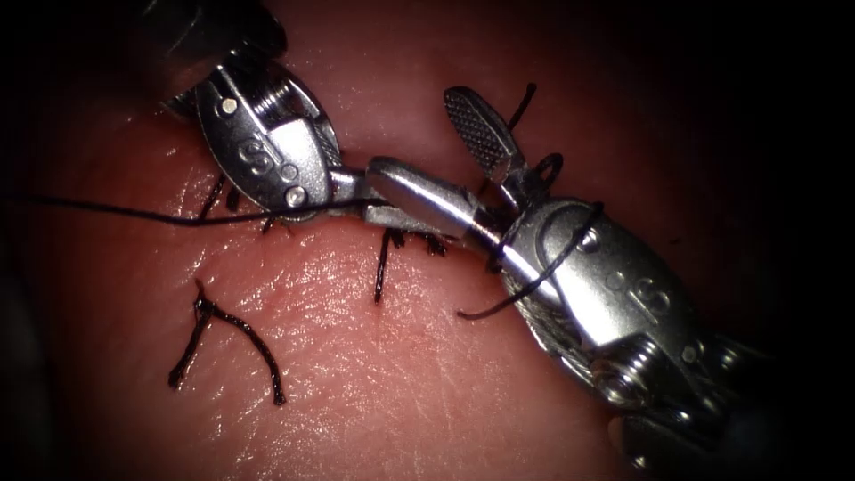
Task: Wound Closure
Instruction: Wrap the suture two times counter-clockwise around the right gripper
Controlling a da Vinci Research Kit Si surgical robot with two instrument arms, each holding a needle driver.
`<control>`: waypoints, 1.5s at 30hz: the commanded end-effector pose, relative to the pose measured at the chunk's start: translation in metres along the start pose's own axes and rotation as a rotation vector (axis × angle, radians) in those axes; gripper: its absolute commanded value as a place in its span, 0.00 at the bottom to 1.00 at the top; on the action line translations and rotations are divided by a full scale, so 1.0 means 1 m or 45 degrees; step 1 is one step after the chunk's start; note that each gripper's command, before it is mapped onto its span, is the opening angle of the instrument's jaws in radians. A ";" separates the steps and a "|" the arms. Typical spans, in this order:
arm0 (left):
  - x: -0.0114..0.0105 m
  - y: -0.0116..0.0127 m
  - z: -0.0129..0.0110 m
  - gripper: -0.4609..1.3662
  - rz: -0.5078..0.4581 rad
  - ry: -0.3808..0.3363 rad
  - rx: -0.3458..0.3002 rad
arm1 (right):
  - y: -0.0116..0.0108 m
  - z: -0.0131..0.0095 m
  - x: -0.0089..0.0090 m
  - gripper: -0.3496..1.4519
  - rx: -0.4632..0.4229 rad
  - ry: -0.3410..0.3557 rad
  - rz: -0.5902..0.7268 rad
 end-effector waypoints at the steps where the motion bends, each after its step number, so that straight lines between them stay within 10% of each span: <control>1: 0.0002 0.0001 0.0000 0.06 0.012 -0.009 0.004 | 0.0001 -0.0001 -0.0001 0.49 -0.025 -0.029 0.012; 28: 0.0016 0.0017 -0.0004 0.06 0.027 -0.031 0.021 | 0.0028 -0.0012 -0.0026 0.49 -0.250 -0.213 0.081; 36: 0.0011 0.0014 0.0000 0.06 0.027 -0.031 0.022 | 0.0036 -0.0005 -0.0030 0.71 -0.273 -0.221 0.074; 45: 0.0007 0.0012 0.0003 0.06 0.027 -0.034 0.024 | 0.0042 0.0008 -0.0023 0.71 -0.290 -0.215 0.076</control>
